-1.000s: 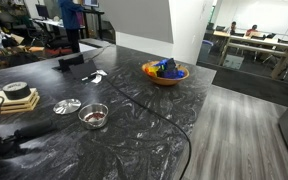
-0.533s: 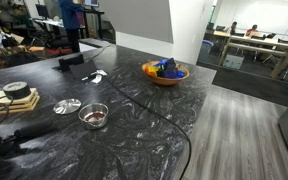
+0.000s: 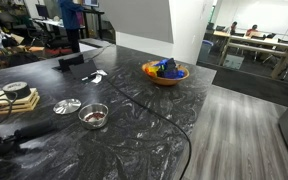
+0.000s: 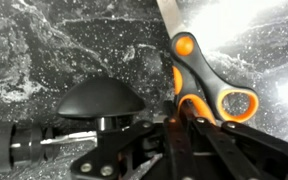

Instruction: Move the scissors closer to the silver lid

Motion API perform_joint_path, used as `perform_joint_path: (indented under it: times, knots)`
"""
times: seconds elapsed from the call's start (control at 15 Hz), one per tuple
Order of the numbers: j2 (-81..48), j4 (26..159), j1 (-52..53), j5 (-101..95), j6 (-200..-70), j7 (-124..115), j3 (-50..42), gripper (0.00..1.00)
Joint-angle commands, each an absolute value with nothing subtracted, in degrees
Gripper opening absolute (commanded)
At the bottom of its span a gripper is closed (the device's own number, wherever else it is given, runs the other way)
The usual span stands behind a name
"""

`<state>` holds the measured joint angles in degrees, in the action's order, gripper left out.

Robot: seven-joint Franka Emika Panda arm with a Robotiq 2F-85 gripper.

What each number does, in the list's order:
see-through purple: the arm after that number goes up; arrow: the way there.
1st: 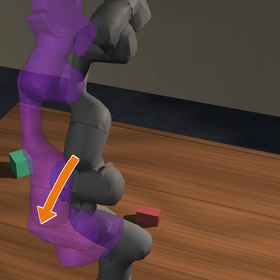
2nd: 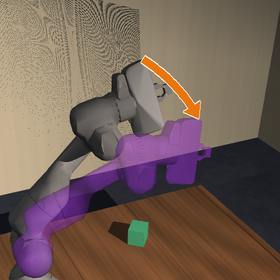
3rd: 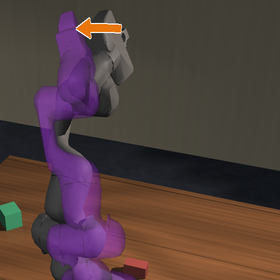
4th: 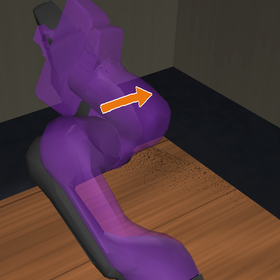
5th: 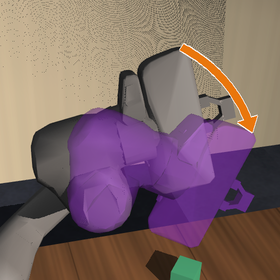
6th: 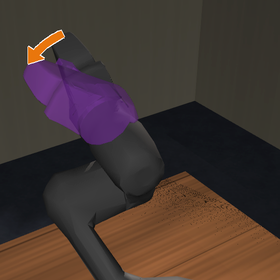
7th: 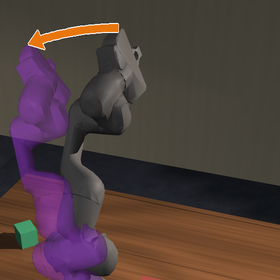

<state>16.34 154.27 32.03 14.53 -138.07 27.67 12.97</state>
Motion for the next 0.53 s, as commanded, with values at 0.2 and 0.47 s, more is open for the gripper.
perform_joint_path:
  times: [0.2, 0.47]
  knots:
    - [23.52, 151.62, 31.58, 15.23, -137.81, 25.93, 12.69, 0.02]
    - [26.41, 149.89, 30.94, 13.88, -139.25, 24.19, 12.26, 0.02]
